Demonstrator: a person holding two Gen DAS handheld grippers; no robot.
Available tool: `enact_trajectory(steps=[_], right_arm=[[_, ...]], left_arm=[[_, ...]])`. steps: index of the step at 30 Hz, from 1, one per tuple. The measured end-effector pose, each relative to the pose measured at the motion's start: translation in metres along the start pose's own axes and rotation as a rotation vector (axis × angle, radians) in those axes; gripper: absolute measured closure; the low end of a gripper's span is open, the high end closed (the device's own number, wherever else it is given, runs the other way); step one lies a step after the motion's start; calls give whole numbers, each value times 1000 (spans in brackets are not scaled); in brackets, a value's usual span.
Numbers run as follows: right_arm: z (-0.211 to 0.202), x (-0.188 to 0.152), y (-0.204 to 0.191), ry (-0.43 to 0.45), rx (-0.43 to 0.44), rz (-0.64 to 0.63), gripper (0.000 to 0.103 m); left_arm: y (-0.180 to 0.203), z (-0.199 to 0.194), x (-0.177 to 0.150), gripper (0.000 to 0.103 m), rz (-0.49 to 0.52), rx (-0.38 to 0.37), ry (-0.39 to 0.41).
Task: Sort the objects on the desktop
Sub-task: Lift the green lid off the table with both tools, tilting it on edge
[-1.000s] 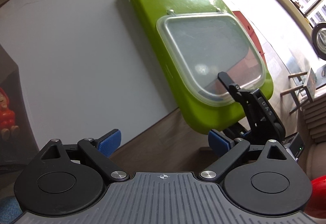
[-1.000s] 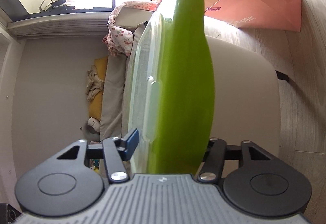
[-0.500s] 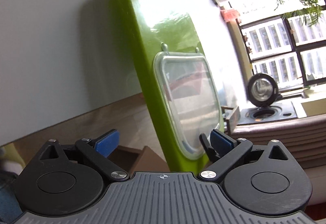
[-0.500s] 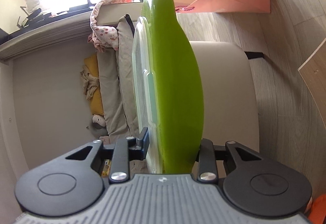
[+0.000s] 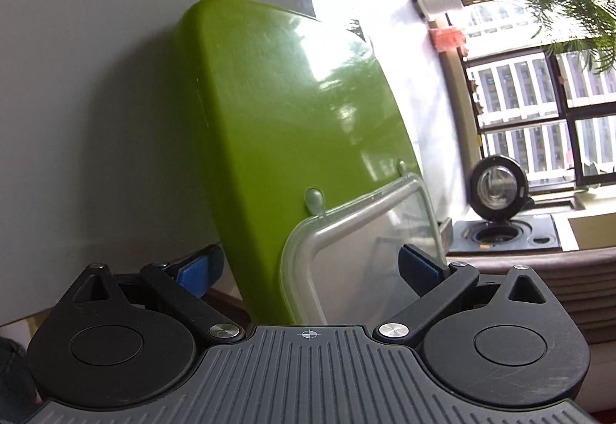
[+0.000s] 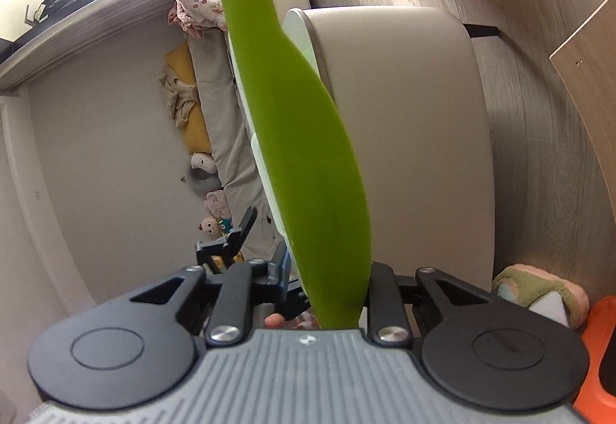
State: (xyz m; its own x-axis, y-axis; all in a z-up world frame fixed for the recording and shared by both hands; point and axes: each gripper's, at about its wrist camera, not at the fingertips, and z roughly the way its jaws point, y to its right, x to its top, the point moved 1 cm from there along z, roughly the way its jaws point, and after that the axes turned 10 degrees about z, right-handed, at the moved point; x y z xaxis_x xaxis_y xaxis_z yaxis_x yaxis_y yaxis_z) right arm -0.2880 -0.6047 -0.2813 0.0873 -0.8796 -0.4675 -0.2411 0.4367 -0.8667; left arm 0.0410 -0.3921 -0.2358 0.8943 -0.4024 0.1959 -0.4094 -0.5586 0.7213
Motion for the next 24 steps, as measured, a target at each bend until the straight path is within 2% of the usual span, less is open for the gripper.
enact_trajectory(steps=[5,8,10,12,13,14,17,20,24], right_arm=[[-11,0,5,-55,53,41,83],[-16,1,9,-73,40,34,83],[-19,2,13,-75,43,33,83],[-20,5,19,-68,54,31,83],[-20,5,21,-64,63,35,82],[-20,6,23,-63,71,30,82],[-13,6,24,-84,33,-33,83],[-9,3,24,-72,-3,-107,79],[-8,9,32,-11,38,-95,78]], left_arm=[[-4,11,-2,2,-54,-85,-2],[-8,19,5,2,-107,-85,-11],[-10,18,6,4,-119,-61,16],[-11,16,4,11,-126,-17,18],[-13,16,2,27,-128,9,16],[-16,16,1,36,-141,23,9],[-32,16,-4,48,-254,-49,2],[-38,16,-7,51,-293,-70,19],[-42,12,-9,55,-334,-97,30]])
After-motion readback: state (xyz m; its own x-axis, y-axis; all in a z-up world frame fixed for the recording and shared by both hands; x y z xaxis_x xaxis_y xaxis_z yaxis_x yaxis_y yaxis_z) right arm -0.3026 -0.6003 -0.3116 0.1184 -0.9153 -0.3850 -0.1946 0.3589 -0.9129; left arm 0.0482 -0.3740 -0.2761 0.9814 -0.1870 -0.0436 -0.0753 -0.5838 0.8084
